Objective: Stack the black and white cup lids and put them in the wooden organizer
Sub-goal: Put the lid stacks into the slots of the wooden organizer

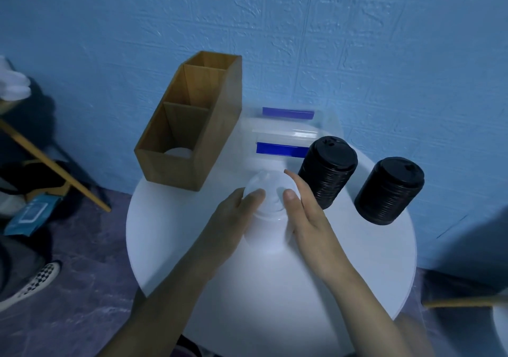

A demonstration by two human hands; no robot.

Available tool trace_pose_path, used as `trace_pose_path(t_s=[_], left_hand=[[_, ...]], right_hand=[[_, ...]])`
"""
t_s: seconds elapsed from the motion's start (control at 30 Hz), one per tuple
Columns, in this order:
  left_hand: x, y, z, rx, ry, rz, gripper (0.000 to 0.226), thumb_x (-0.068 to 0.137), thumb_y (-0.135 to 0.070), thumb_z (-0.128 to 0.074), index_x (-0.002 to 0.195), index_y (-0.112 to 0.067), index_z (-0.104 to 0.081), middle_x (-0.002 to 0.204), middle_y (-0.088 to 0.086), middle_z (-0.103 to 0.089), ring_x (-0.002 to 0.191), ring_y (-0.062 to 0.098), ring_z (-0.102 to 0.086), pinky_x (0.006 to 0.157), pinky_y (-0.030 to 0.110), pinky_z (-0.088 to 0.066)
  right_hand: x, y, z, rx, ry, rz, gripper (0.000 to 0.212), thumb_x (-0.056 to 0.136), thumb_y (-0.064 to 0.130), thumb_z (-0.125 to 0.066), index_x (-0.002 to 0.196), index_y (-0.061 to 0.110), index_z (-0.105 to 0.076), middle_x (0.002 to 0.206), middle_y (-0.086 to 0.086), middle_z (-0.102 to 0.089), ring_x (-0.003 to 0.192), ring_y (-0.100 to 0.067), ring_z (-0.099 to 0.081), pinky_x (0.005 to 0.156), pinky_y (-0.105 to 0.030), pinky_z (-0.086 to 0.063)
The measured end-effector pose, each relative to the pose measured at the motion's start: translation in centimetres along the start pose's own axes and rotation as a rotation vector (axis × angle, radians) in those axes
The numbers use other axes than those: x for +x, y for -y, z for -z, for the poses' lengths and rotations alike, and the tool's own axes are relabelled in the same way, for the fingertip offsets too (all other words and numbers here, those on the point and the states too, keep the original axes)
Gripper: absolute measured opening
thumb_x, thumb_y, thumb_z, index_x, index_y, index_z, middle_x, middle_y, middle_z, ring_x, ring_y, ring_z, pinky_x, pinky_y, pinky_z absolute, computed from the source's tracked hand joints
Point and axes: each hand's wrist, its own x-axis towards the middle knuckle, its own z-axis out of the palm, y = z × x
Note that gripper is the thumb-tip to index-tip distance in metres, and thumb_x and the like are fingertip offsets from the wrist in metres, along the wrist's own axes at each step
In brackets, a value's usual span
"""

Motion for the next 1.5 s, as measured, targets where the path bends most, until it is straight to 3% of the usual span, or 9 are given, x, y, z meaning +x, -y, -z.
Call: trace_pose_path(t_s=[0.17,0.27,0.33,0.6,0.83,1.07,1.2,1.37,1.5], left_hand=[[-0.5,-0.2,0.3,-0.002,0.011,0.013,0.015,0.09,-0.061,-0.057,0.089,-0.046,-0.061,0.093,-0.022,-0.067,0.101,0.008,-0.064,0.104,0.049,-0.052],[-0.7,-0.3,0.7,0.01,0.003,0.069,0.023,0.094,-0.06,-0.057,0.088,-0.038,-0.056,0.096,-0.015,-0.064,0.104,0.019,-0.065,0.102,0.048,-0.053],[-0.8,-0.2,1.2,0.028,-0.002,0.119,0.028,0.095,-0.063,-0.051,0.094,-0.035,-0.055,0.103,-0.012,-0.063,0.104,0.018,-0.064,0.1,0.046,-0.055],[-1.7,-0.5,3.3,0.148,0.041,0.215,0.055,0.072,-0.08,-0.03,0.087,-0.033,-0.055,0.094,-0.009,-0.063,0.093,0.013,-0.064,0.079,0.029,-0.056],[-2.3,0.4,5.1,-0.021,0.11,0.186,0.046,0.069,-0.072,-0.049,0.099,-0.039,-0.055,0.112,-0.014,-0.062,0.105,0.008,-0.061,0.081,0.021,-0.05],[-1.4,1.4,5.6,-0.093,0.055,0.106,0.054,0.074,-0.081,-0.056,0.108,-0.04,-0.061,0.119,-0.013,-0.07,0.111,0.008,-0.065,0.101,0.03,-0.05],[-0.5,1.4,6.4,-0.131,0.055,0.093,0.051,0.074,-0.079,-0.062,0.108,-0.041,-0.062,0.112,-0.021,-0.07,0.112,0.005,-0.065,0.097,0.024,-0.05],[0.5,2.7,6.2,-0.226,-0.059,0.122,0.055,0.05,-0.074,-0.067,0.089,-0.036,-0.075,0.101,-0.004,-0.075,0.112,0.03,-0.067,0.105,0.052,-0.05],[2.3,2.4,5.8,-0.271,-0.103,0.172,0.062,0.048,-0.072,-0.066,0.095,-0.032,-0.072,0.093,-0.02,-0.076,0.092,0.004,-0.072,0.096,0.044,-0.056]], right_hand=[[0.2,-0.2,0.9,0.05,0.089,-0.035,0.051,0.092,0.075,-0.035,0.142,0.065,-0.036,0.151,0.033,-0.039,0.143,0.011,-0.03,0.123,-0.043,-0.027],[0.6,-0.3,1.1,0.119,0.114,-0.078,0.051,0.09,0.071,-0.047,0.139,0.059,-0.045,0.148,0.022,-0.05,0.141,-0.008,-0.044,0.117,-0.049,-0.036],[0.6,-0.3,0.8,0.155,0.115,-0.109,0.045,0.093,0.065,-0.053,0.136,0.053,-0.052,0.14,0.02,-0.058,0.133,-0.009,-0.054,0.112,-0.046,-0.042],[0.6,0.6,-0.4,0.153,0.133,-0.243,0.031,0.095,0.056,-0.056,0.112,0.034,-0.069,0.109,0.016,-0.074,0.109,-0.01,-0.068,0.107,-0.04,-0.049],[0.9,0.8,-1.5,0.231,0.133,-0.29,0.03,0.094,0.048,-0.057,0.117,0.032,-0.069,0.116,0.007,-0.074,0.116,-0.015,-0.066,0.111,-0.044,-0.045],[1.6,0.7,-2.0,0.25,0.218,-0.295,0.031,0.095,0.049,-0.057,0.123,0.038,-0.065,0.121,0.011,-0.073,0.117,-0.009,-0.065,0.114,-0.042,-0.041],[2.8,0.5,-2.8,0.274,0.247,-0.279,0.047,0.089,0.054,-0.056,0.133,0.039,-0.06,0.13,0.012,-0.068,0.125,-0.011,-0.06,0.115,-0.045,-0.039],[4.0,0.1,-2.9,0.187,0.226,-0.218,0.052,0.077,0.064,-0.058,0.128,0.05,-0.06,0.132,0.019,-0.064,0.13,-0.007,-0.056,0.114,-0.044,-0.037],[6.2,0.3,-2.5,0.175,0.246,-0.271,0.05,0.065,0.066,-0.065,0.114,0.055,-0.065,0.116,0.018,-0.072,0.11,-0.009,-0.069,0.102,-0.043,-0.05]])
